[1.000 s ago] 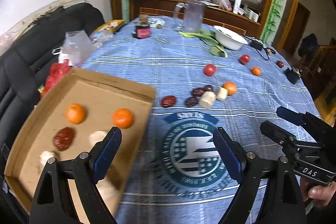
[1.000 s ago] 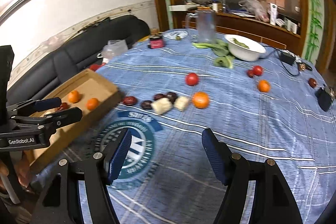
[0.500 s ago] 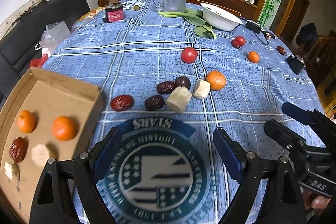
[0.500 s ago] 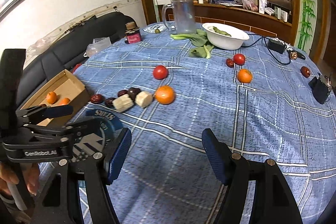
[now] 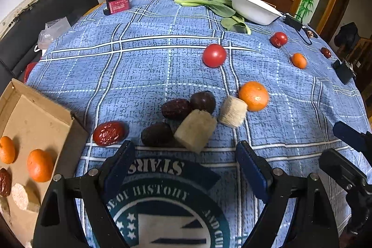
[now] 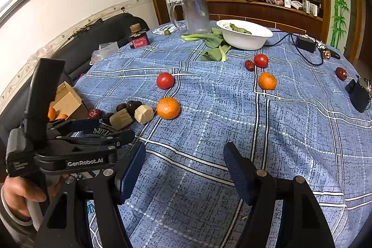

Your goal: Organize fruits

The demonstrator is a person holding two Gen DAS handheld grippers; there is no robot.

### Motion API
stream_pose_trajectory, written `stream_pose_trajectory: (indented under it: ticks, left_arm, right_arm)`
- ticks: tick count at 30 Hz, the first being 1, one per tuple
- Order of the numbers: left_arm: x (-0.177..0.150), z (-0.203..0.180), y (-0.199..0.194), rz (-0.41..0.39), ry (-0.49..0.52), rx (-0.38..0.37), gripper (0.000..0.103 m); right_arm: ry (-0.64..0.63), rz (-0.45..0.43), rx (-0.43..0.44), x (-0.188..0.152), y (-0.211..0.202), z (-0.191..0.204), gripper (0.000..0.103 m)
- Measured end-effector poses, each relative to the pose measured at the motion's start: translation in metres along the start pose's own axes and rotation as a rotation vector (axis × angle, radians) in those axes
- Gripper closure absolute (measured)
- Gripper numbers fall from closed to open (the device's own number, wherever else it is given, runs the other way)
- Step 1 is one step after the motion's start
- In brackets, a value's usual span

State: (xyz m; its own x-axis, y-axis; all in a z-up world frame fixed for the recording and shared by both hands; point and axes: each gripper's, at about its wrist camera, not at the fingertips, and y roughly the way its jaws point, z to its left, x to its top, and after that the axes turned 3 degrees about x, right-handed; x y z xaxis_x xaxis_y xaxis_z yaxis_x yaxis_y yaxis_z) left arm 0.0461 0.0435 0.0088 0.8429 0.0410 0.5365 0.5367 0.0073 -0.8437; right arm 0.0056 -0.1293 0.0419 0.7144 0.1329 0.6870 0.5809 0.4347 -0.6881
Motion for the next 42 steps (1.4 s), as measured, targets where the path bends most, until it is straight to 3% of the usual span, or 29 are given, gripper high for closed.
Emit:
stream_pose_trajectory:
  ticks: [1,5,14,18,21,23,25,27,32,36,37,38,42]
  left_arm:
    - [0.001,0.0,0.001,-0.006,0.003,0.004,0.017]
    - [0.004,-0.001,0.001,-0.027,0.029,0.028,0.044]
    - [0.0,0.009,-0.018,-0.063,0.025,-0.035,0.053]
    - [-0.005,0.008,-0.036,-0.071,0.049,-0.081,0.076]
    - [-0.007,0.011,-0.036,-0.078,0.053,-0.055,0.077]
    - [-0.007,0.017,-0.036,-0.061,0.036,-0.081,0.076]
    - [-0.008,0.023,-0.035,-0.036,0.015,-0.112,0.069]
    - [-0.012,0.024,-0.034,-0.025,0.013,-0.126,0.05]
    - [-0.016,0.017,-0.03,-0.017,0.034,-0.151,0.041]
    - [-0.01,0.007,-0.023,-0.017,0.052,-0.124,0.042]
    - [-0.009,0.004,-0.02,-0.018,0.06,-0.112,0.046]
    - [-0.008,0.001,-0.017,-0.015,0.069,-0.109,0.06]
    - [-0.007,0.0,-0.014,-0.013,0.072,-0.121,0.062]
  right_arm:
    - [0.0,0.001,-0.001,0.001,0.001,0.0,0.029]
    - [-0.007,0.006,-0.003,0.006,0.005,0.0,0.029]
    - [-0.019,0.027,0.007,0.012,0.017,0.007,0.029]
    - [-0.038,0.043,0.026,0.015,0.026,0.014,0.029]
    - [-0.049,0.059,0.013,0.016,0.033,0.018,0.029]
    - [-0.046,0.061,0.014,0.015,0.033,0.018,0.029]
    - [-0.042,0.062,0.019,0.015,0.033,0.017,0.029]
    - [-0.041,0.06,0.018,0.015,0.032,0.017,0.029]
    - [-0.035,0.061,0.023,0.014,0.033,0.015,0.029]
    - [-0.03,0.063,0.019,0.014,0.034,0.012,0.029]
    - [-0.029,0.062,0.018,0.014,0.034,0.011,0.029]
    - [-0.028,0.061,0.018,0.014,0.034,0.01,0.029]
    - [-0.03,0.063,0.013,0.016,0.036,0.008,0.029]
